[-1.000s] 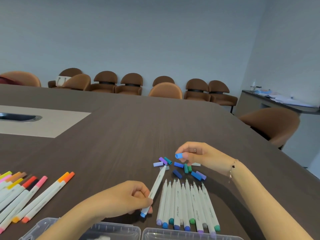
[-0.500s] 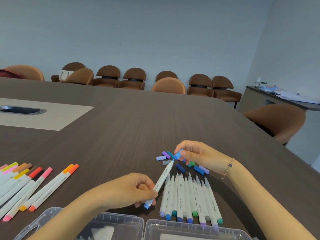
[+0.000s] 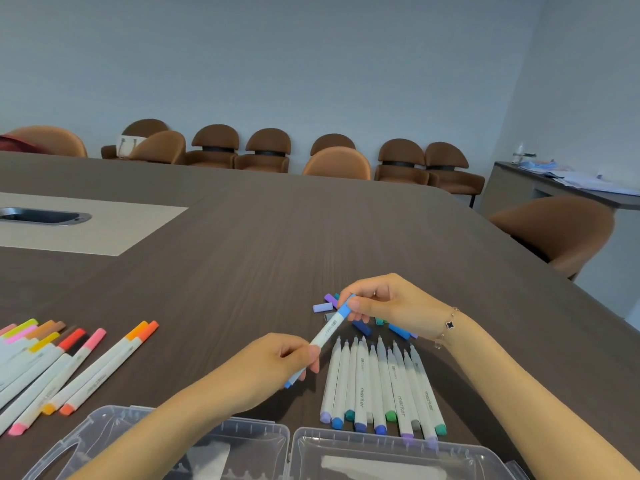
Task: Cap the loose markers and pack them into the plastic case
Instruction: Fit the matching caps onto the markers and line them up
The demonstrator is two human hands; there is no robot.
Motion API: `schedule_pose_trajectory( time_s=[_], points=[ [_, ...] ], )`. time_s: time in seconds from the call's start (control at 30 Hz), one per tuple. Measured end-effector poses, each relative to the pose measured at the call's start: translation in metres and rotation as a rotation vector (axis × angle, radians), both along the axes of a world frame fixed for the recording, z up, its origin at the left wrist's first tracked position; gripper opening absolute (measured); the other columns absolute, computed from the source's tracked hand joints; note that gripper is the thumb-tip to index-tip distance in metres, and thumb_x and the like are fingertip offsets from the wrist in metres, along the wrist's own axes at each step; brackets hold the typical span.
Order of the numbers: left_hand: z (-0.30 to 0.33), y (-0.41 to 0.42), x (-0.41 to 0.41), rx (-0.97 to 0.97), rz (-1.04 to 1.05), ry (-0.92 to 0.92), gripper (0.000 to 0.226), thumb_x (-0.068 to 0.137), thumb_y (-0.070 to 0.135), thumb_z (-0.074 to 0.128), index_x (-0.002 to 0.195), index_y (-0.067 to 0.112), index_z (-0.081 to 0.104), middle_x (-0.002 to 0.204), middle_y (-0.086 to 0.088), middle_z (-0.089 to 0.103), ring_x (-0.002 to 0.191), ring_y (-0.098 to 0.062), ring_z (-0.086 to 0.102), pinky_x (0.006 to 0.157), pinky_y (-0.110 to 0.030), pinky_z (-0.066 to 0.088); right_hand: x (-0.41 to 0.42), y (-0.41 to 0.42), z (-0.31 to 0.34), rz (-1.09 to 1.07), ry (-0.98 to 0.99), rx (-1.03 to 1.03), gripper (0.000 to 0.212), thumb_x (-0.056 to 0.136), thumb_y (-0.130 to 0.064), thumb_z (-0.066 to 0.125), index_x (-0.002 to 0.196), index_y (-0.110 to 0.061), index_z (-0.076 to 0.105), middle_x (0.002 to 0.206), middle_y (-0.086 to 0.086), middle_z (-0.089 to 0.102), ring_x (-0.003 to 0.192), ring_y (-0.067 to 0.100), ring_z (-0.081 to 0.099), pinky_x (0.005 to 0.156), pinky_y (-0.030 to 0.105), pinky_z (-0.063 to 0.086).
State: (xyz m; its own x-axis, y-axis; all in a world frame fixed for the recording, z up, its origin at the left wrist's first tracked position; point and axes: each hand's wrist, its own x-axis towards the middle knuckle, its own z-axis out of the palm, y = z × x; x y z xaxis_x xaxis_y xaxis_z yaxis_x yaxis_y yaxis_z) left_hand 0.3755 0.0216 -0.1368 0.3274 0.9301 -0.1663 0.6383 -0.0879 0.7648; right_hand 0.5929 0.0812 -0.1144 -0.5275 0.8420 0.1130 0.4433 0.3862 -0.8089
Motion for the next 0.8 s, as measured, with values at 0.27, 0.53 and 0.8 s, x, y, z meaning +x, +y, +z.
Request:
schedule_pose_trajectory(
  time_s=[0.27, 0.53, 0.8],
  points=[
    [0.0, 0.008, 0.001, 0.01, 0.085, 0.13, 0.025, 0.09, 0.046, 0.053, 0.079, 0.027, 0.065, 0.067, 0.007, 0.058, 0.054, -0.007, 0.048, 0.05, -0.011, 0.039, 0.021, 0.013, 0.002, -0.168, -0.12, 0.091, 0.022, 0.098, -0.031, 0.043, 0.112, -0.038, 0.058, 0.104, -0.023, 0.059, 0.1, 0.001, 0.058, 0.073, 0.011, 0.049],
    [-0.002, 0.002, 0.001, 0.139, 0.158, 0.436, 0.036, 0.084, 0.059, 0.054, 0.084, 0.022, 0.052, 0.08, 0.007, 0.056, 0.064, -0.008, 0.049, 0.054, -0.013, 0.037, 0.069, 0.033, -0.015, -0.48, -0.398, 0.083, 0.015, 0.094, -0.019, 0.052, 0.096, -0.02, 0.067, 0.095, -0.005, 0.063, 0.083, 0.006, 0.056, 0.067, 0.008, 0.042],
    [0.003, 0.019, 0.042, 0.012, -0.071, 0.472, 0.03, 0.089, 0.04, 0.058, 0.097, 0.013, 0.069, 0.093, -0.006, 0.065, 0.075, -0.01, 0.054, 0.071, -0.022, 0.048, 0.072, 0.025, -0.013, -0.347, -0.576, -0.105, 0.01, 0.087, -0.025, 0.062, 0.089, -0.017, 0.069, 0.091, -0.003, 0.065, 0.088, 0.011, 0.057, 0.087, 0.027, 0.05]
  ],
)
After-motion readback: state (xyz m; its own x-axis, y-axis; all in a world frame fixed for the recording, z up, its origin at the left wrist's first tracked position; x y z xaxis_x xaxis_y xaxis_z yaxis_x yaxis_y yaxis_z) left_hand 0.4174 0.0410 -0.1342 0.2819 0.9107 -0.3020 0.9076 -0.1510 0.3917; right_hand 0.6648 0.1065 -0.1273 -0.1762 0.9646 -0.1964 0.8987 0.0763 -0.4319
